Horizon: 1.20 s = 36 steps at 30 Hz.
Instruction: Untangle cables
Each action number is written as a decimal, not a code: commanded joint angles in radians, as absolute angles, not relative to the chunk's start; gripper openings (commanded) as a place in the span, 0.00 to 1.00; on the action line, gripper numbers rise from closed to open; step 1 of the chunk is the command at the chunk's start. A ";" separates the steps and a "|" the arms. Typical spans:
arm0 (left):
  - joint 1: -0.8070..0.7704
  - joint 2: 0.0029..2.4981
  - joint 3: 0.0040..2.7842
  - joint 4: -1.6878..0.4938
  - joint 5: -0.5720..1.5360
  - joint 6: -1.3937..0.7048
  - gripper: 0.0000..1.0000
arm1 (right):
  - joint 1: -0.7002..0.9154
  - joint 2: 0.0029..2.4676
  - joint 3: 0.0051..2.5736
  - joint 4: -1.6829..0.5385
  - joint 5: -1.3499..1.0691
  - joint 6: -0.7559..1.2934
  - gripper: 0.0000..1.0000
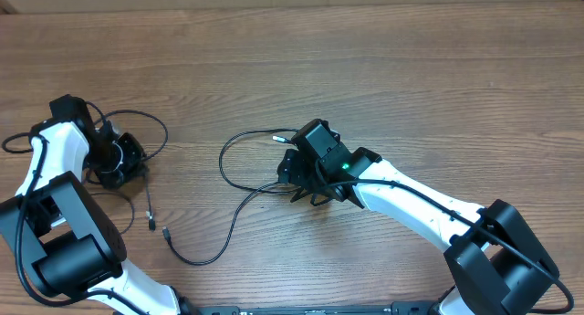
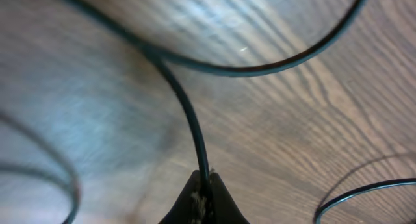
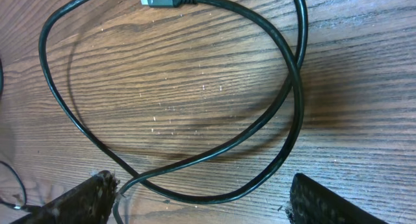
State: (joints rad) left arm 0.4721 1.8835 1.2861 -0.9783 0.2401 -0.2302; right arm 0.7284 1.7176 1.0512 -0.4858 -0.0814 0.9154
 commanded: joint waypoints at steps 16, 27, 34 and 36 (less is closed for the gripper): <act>0.531 1.881 1.302 -1.034 -0.267 -0.481 0.48 | 0.733 1.718 1.044 -0.488 -0.080 0.907 0.84; 0.666 1.882 1.213 -0.956 -0.268 -0.536 1.00 | 0.733 1.718 1.044 -0.488 -0.080 0.907 0.88; 0.744 1.883 1.160 -0.858 -0.182 -0.546 1.00 | 0.733 1.718 1.045 -0.487 -0.079 0.907 0.89; 0.745 1.883 1.127 -0.811 -0.174 -0.546 1.00 | 0.733 1.718 1.045 -0.487 -0.079 0.907 0.89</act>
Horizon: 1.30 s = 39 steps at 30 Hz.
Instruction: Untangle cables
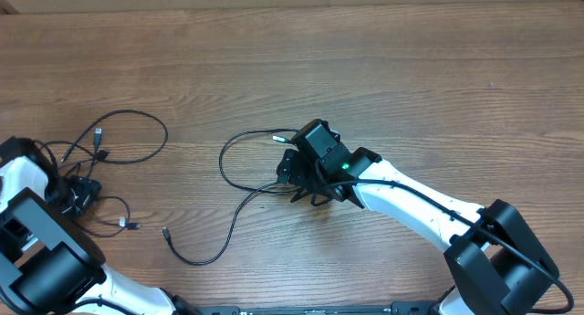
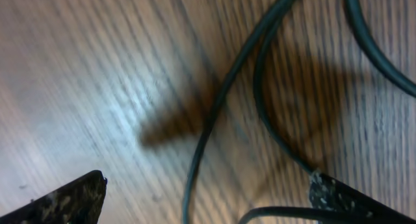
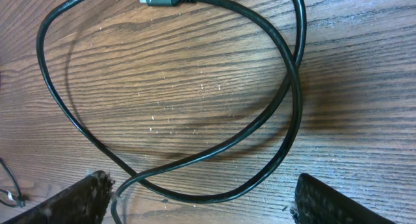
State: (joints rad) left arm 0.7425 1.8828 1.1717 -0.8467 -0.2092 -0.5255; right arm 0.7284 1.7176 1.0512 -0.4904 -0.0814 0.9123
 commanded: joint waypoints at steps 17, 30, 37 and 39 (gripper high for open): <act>0.744 1.883 0.994 -0.567 -0.051 -0.494 0.12 | 0.733 1.718 1.044 -0.487 -0.061 0.907 0.90; 0.747 1.883 1.126 -0.673 0.053 -0.494 0.23 | 0.733 1.718 1.044 -0.487 -0.060 0.907 0.91; 0.747 1.883 1.191 -0.744 0.060 -0.494 0.49 | 0.733 1.718 1.044 -0.480 -0.060 0.907 0.91; 0.746 1.883 1.185 -0.741 0.029 -0.495 0.53 | 0.733 1.718 1.045 -0.480 -0.061 0.907 0.91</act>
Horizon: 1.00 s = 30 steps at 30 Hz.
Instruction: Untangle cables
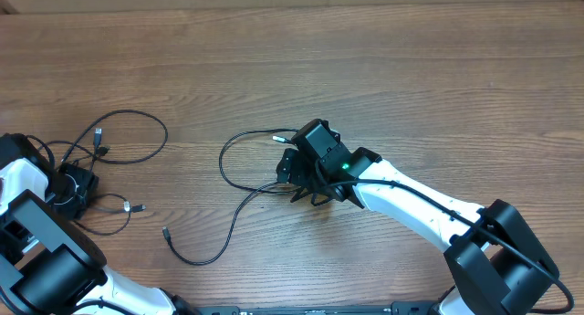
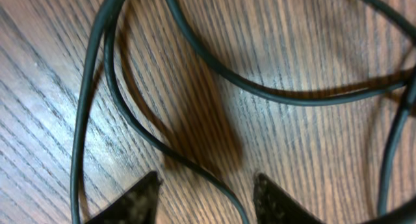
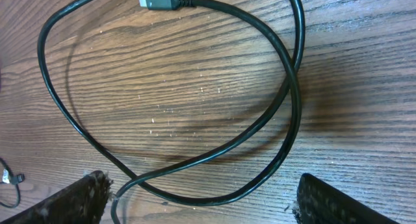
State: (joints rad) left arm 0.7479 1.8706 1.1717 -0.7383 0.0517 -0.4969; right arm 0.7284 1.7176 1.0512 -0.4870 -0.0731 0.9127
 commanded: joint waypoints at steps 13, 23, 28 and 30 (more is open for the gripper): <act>0.746 1.885 0.966 -0.521 -0.033 -0.498 0.44 | 0.733 1.718 1.044 -0.480 -0.060 0.907 0.91; 0.747 1.864 1.095 -0.529 0.246 -0.470 0.04 | 0.733 1.718 1.044 -0.482 -0.049 0.907 0.91; 0.746 1.851 1.262 -0.593 0.319 -0.451 0.04 | 0.733 1.718 1.044 -0.482 -0.045 0.908 0.91; 0.746 1.851 1.309 -0.602 0.329 -0.422 0.04 | 0.733 1.718 1.044 -0.480 -0.045 0.908 0.91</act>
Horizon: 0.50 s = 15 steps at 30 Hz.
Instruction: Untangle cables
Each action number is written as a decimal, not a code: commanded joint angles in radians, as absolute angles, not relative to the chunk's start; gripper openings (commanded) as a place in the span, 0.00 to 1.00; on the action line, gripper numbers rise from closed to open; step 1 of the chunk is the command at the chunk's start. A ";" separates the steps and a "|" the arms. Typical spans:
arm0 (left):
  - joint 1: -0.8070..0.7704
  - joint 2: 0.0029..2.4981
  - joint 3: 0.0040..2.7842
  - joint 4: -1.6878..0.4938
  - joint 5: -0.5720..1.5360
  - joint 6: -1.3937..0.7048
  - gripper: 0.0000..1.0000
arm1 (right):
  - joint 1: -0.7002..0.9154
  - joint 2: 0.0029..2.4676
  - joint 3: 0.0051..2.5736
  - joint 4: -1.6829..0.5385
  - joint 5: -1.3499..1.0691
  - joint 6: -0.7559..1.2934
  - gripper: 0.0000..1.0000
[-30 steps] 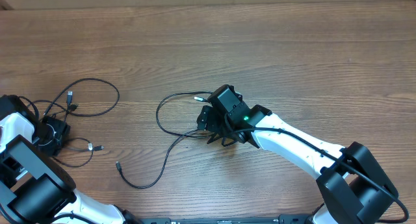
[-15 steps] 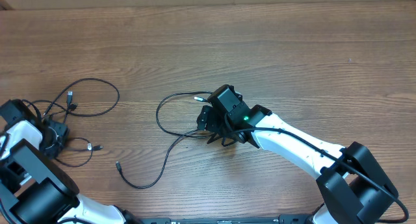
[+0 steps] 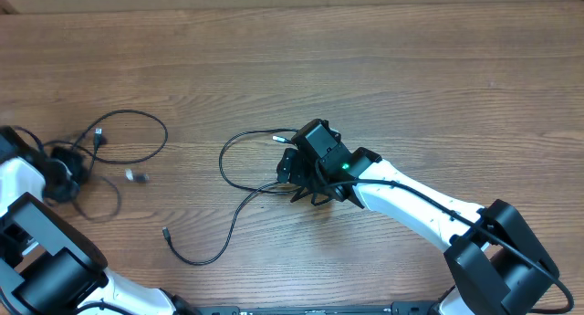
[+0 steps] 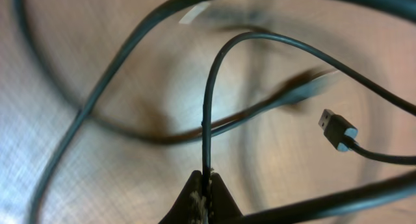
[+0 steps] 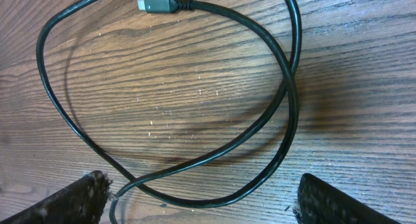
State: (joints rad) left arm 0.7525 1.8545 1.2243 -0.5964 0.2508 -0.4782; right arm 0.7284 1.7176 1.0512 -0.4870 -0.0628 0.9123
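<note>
A thin black cable [image 3: 137, 137] lies in loops at the far left, its small plug [image 3: 137, 176] off to one side. My left gripper [image 3: 57, 176] is shut on one strand of it [image 4: 209, 120], lifted off the wood; the plug [image 4: 338, 130] hangs to the right in the left wrist view. A thicker black cable [image 3: 239, 160] forms a loop at the table's middle, its tail running down to a plug [image 3: 168, 232]. My right gripper [image 5: 208, 208] stands open over that loop [image 5: 195, 162], whose USB plug [image 5: 159, 4] lies at the top. Both fingers [image 5: 88, 198] straddle the crossing strands.
Bare wooden table [image 3: 438, 87] stretches to the back and right. The right arm [image 3: 420, 205] reaches in from the lower right corner. The left arm's base [image 3: 50, 260] sits at the lower left edge.
My left gripper, open over the thin cable's strands before, is now shut on one strand and sits a little farther back. The thin cable's plug has shifted back. The right gripper is unchanged.
At first my left gripper was shut on the thin cable close to the thick cable's tail. Then it stood open at the far left with the thin cable lying there, apart from the thick one. Now it grips a strand again. The right gripper stayed open over its loop throughout.
</note>
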 commanded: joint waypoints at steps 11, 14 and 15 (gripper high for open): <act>0.746 1.851 1.338 -0.584 0.293 -0.362 0.38 | 0.733 1.718 1.044 -0.480 -0.042 0.908 0.91; 0.746 1.851 1.338 -0.590 0.293 -0.362 0.70 | 0.733 1.718 1.044 -0.480 -0.042 0.908 0.91; 0.746 1.851 1.338 -0.594 0.293 -0.362 0.75 | 0.733 1.718 1.044 -0.480 -0.042 0.907 0.91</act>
State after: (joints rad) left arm 0.7525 1.8545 1.3285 -0.5869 0.2993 -0.3859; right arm 0.7284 1.7176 1.0512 -0.4862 -0.0589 0.9127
